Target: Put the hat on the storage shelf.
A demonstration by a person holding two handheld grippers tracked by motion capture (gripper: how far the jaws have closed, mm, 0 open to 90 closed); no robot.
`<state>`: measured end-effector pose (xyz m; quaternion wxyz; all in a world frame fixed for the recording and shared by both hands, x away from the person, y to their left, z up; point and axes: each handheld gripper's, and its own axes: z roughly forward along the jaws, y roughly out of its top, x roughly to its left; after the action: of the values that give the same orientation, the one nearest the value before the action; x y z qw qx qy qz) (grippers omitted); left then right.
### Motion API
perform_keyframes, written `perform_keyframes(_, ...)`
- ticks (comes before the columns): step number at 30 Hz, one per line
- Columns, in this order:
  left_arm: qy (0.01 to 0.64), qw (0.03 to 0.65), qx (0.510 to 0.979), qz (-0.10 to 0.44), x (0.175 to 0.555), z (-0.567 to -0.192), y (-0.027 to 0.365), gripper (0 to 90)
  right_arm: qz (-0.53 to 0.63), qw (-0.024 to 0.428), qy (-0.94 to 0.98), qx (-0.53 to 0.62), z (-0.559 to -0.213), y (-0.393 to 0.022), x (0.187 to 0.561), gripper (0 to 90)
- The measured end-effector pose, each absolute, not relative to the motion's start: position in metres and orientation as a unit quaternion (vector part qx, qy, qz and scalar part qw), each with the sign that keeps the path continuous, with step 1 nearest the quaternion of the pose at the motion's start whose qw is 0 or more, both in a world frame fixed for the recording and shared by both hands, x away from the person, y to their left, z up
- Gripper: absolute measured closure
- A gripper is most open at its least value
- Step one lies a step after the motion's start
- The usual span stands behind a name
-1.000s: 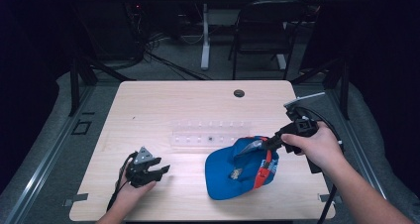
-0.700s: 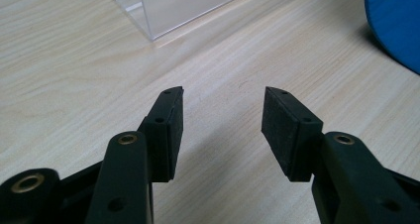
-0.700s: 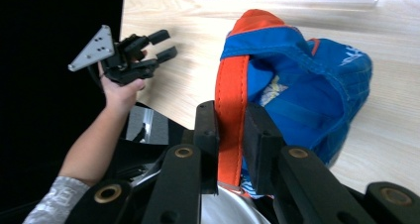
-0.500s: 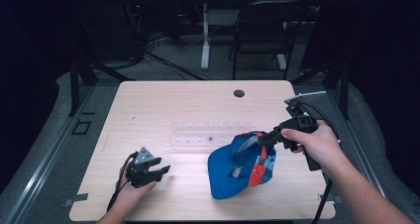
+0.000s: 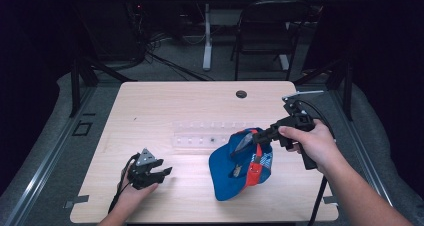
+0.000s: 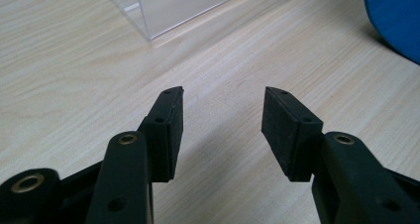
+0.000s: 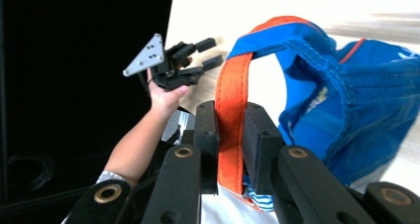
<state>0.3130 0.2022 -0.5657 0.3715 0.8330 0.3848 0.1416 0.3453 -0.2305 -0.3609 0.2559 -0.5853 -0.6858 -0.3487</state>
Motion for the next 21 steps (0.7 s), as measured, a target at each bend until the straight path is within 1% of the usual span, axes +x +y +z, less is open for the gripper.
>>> perform_keyframes(8,0.385,0.373,0.832,0.141,0.313,-0.566,0.202,51.4,-0.369,0.258,-0.681,-0.578,-0.354,-0.225,0.346,78.2)
perform_keyframes(21,0.383,0.373,0.833,0.14,0.312,-0.566,0.199,51.4,-0.398,0.259,-0.665,-0.576,-0.35,-0.232,0.347,78.2)
